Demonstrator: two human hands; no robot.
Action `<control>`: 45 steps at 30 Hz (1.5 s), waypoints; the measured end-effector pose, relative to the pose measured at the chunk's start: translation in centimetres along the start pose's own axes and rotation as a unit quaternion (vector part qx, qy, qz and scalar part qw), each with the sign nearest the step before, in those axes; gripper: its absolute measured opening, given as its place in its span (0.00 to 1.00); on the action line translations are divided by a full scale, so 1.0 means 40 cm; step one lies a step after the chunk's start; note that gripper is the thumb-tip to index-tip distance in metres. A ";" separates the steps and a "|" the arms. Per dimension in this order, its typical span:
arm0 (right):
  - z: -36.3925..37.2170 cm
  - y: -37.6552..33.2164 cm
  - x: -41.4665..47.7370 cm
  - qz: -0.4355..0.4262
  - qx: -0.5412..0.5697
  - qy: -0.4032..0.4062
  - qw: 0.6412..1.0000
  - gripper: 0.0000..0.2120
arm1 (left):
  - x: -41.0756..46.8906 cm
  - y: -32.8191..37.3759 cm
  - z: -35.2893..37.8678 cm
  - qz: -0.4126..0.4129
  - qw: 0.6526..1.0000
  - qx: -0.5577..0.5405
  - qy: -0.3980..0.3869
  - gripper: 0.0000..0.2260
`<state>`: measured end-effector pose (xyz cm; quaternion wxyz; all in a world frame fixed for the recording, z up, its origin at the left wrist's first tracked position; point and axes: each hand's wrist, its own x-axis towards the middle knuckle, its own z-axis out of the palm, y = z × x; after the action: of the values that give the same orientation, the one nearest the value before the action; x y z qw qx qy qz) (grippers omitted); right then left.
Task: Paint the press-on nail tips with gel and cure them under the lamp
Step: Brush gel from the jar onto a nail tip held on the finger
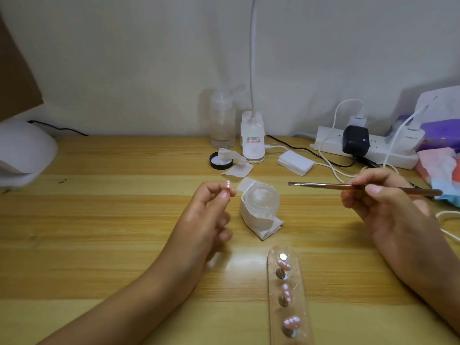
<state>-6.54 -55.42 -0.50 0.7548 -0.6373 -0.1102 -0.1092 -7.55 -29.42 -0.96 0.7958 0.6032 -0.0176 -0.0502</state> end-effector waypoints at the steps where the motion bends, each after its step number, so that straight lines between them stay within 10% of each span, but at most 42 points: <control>1: -0.001 -0.004 0.004 0.009 0.015 0.008 1.000 0.11 | -0.009 -0.007 -0.004 0.018 1.000 0.012 0.012 0.03; 10: 0.067 -0.009 -0.025 0.125 0.105 -0.006 0.987 0.07 | -0.031 -0.007 -0.001 0.009 0.995 0.081 -0.061 0.05; 45: 0.085 -0.001 -0.059 0.016 -0.011 0.014 1.000 0.06 | -0.037 -0.005 0.004 0.017 0.981 0.147 -0.124 0.03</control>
<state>-8.89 -52.03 -0.63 0.7509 -0.6457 -0.0882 -0.1066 -9.04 -29.50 -1.07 0.6910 0.7021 -0.1333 -0.1084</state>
